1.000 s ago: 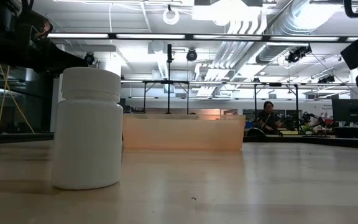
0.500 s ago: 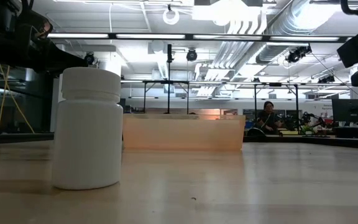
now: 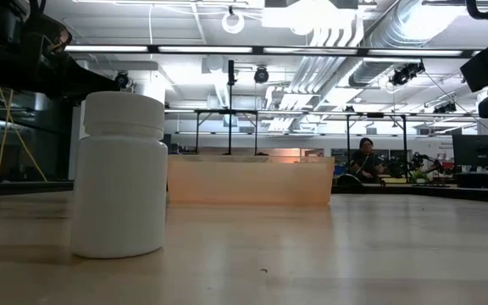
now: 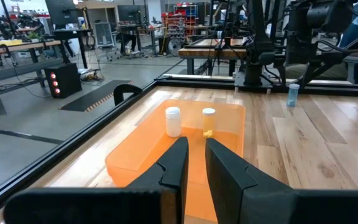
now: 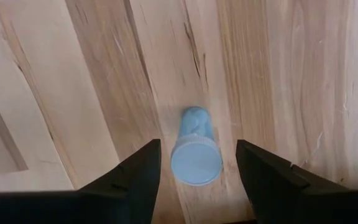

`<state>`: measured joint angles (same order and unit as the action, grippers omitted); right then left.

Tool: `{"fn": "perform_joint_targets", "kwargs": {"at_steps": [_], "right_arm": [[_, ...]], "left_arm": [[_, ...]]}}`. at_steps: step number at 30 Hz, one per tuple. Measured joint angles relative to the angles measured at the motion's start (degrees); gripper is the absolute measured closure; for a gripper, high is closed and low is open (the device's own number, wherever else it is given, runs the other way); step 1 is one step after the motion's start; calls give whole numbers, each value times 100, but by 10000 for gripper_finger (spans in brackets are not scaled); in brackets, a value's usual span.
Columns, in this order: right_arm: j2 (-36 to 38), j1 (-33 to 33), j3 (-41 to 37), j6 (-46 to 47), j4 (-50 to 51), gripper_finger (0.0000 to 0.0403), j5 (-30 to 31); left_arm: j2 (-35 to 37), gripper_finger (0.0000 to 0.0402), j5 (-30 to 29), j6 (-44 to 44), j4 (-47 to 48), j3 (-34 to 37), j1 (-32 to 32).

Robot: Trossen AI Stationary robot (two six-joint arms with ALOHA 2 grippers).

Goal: Pick and place pill bottles into a basket
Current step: Put the blue pill bottle in the orange bin

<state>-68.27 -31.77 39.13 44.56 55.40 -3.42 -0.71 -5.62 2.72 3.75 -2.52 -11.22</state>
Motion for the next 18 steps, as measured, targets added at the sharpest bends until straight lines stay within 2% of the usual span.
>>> {"fn": "perform_joint_targets", "kwargs": {"at_steps": [18], "right_arm": [[0, 0, 1, -2, 0, 260, -2]], "left_arm": [[0, 309, -1, 0, 0, 0, -2]]}}
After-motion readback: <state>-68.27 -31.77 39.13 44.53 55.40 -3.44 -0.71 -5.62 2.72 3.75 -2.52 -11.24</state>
